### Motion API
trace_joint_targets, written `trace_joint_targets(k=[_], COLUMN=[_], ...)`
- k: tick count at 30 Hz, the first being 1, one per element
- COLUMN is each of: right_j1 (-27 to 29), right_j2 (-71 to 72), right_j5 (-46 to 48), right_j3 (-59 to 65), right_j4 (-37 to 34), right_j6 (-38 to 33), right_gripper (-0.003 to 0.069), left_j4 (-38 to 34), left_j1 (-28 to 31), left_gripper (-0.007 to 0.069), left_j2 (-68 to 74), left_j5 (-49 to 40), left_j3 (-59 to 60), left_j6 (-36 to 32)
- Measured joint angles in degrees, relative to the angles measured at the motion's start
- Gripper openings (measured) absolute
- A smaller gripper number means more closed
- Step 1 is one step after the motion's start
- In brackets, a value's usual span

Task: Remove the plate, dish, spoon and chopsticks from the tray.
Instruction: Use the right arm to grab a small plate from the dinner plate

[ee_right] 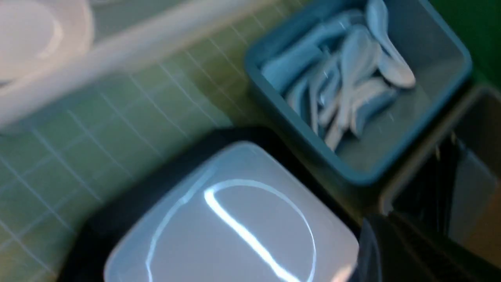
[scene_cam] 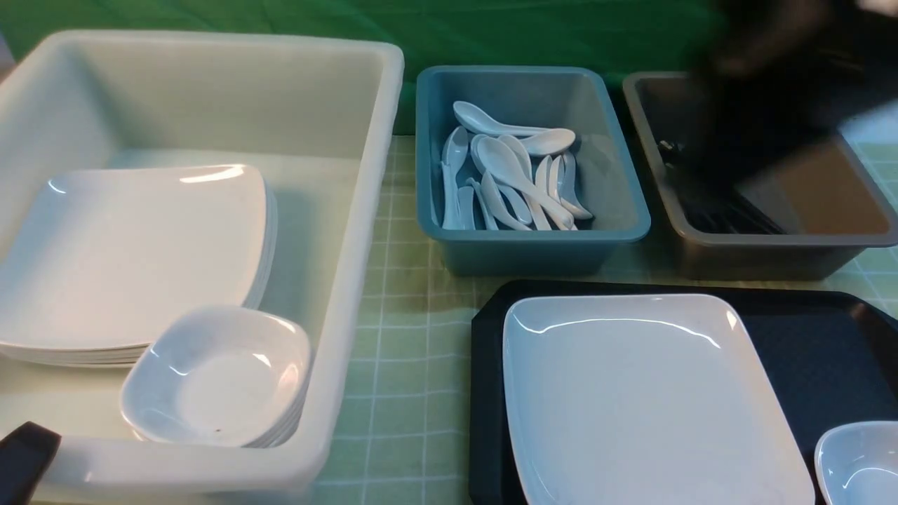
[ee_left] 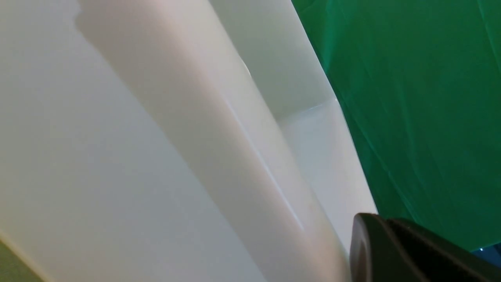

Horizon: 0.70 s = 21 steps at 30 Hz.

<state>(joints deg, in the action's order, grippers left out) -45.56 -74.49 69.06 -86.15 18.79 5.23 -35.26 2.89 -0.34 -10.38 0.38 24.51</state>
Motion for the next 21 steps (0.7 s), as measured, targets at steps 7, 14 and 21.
trace_joint_targets(k=[7, 14, 21], right_j1=[10.9, 11.34, 11.53], right_j2=[7.62, 4.66, -0.5], right_j5=[-2.17, -12.71, -17.22], right_j3=[33.55, 49.49, 51.12], right_j4=[-2.66, -2.88, 3.58], right_j6=[9.48, 11.63, 15.27], right_gripper=[0.0171, 0.0384, 0.0412], left_j4=[0.0, -0.05, -0.17], left_j1=[0.0, 0.0, 0.0], left_gripper=[0.0041, 0.0043, 0.0055], left_j2=[0.0, 0.0, 0.0], left_j5=[0.0, 0.0, 0.0], left_j3=[0.0, 0.0, 0.0], left_j6=[-0.06, -0.06, -0.06])
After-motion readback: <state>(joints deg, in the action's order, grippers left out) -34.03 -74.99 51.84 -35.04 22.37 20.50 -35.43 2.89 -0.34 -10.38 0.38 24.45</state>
